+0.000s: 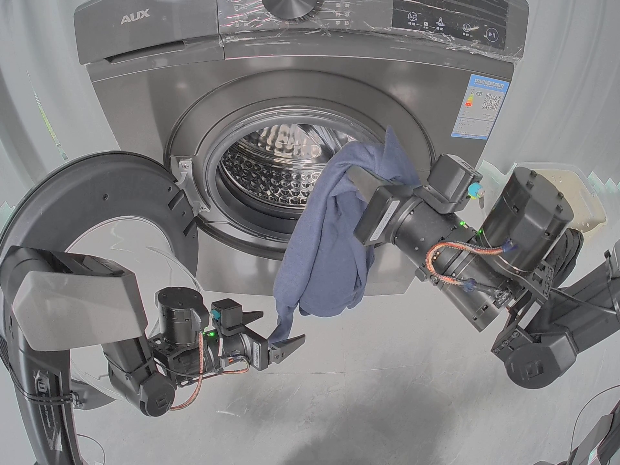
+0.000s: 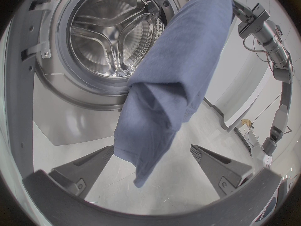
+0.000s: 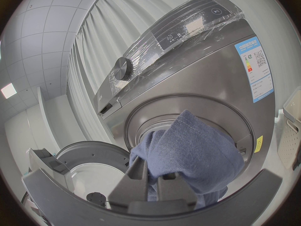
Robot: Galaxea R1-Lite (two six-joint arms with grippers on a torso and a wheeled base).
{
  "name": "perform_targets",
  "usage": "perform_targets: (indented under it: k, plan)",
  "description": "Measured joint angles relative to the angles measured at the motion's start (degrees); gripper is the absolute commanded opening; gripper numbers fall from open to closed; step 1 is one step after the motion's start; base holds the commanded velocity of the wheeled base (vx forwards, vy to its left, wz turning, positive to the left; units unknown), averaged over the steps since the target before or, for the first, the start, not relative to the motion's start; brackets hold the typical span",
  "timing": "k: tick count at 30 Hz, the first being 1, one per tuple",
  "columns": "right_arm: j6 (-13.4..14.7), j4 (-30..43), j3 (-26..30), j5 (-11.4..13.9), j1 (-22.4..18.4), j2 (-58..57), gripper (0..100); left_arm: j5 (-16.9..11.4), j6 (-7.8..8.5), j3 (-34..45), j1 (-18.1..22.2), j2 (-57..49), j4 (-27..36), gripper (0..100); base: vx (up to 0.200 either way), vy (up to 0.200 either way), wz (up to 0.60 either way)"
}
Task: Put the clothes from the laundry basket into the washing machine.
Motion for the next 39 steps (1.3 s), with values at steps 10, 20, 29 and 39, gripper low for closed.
perform_targets:
  k: [10,20,29,39]
  plan:
    - [0.0,0.0,0.1,0.0,0.09,-0.11,0,0.41,-0.22,-4.96,0.11,5.01,-0.43,100,0.0,0.0,0.0]
    - [0.0,-0.02,0.1,0.0,0.09,-0.16,0,3.62,-0.22,-9.53,0.15,8.87,-2.66,100,0.0,0.0,0.0]
    - [0.01,-0.02,0.16,0.0,0.02,-0.16,0,4.94,0.11,-10.58,0.3,10.3,-6.51,0,0.0,0.0,0.0]
    - [-0.21,0.09,0.55,0.05,-0.66,0.13,0,4.94,1.07,-4.16,0.45,5.49,-8.73,0,0.0,0.0,0.0]
